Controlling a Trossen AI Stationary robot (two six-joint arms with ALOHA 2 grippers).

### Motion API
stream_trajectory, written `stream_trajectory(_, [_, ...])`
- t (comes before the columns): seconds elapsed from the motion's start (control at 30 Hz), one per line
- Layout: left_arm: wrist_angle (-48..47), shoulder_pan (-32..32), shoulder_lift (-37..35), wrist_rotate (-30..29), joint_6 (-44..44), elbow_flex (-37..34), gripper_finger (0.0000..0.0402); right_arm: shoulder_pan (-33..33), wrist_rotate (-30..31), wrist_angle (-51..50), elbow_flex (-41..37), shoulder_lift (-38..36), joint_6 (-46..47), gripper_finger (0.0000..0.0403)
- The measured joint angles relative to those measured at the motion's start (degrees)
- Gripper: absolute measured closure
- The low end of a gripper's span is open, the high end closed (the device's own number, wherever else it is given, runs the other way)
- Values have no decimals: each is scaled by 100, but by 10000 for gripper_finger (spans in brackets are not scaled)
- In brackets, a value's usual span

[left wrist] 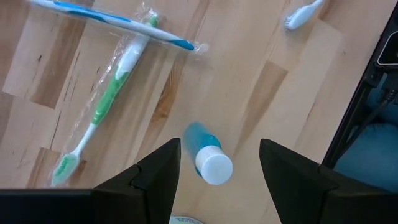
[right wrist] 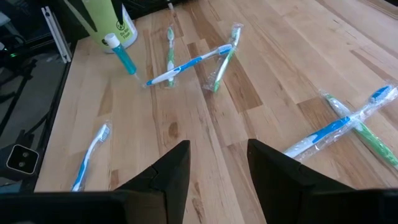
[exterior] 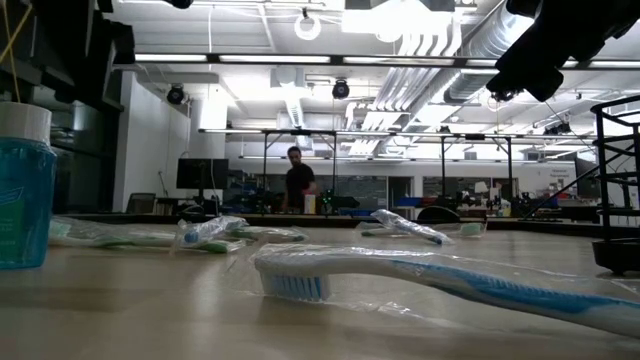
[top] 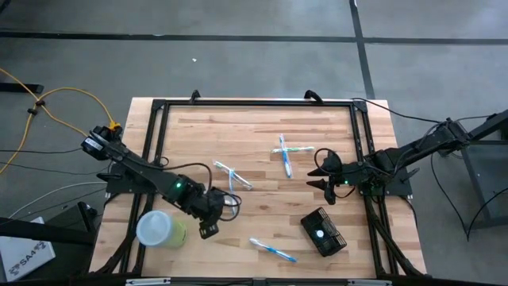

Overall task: Pick & Place toothbrushing station
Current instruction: Put the blue mouthwash into the middle section of the black wire organizer

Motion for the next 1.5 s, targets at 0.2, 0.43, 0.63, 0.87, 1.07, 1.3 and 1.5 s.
stream_trajectory(0.2, [2, -58, 24, 9, -53, 0, 188, 0, -138, -2, 1, 0, 1, 251])
stream_trajectory(0.43, [12, -175, 242, -16, -167, 2, 188, 0, -136, 0, -1, 0, -1, 251])
stream_trajectory(0.63, [16, -345, 317, -280, -298, 0, 188, 0, -143, -3, -1, 2, -1, 251])
stream_trajectory(0.87, [-198, -424, 324, -340, -458, 0, 188, 0, -146, 0, 1, 2, 0, 251])
stream_trajectory(1.07, [-266, -419, 326, -414, -432, 0, 188, 0, -146, 0, 1, 2, 1, 251])
stream_trajectory(1.3, [-278, -419, 326, -450, -376, 0, 188, 0, -149, 0, -1, 2, 11, 251])
stream_trajectory(1.5, [-276, -419, 328, -391, -372, 0, 188, 0, -149, 2, -1, 2, 23, 251])
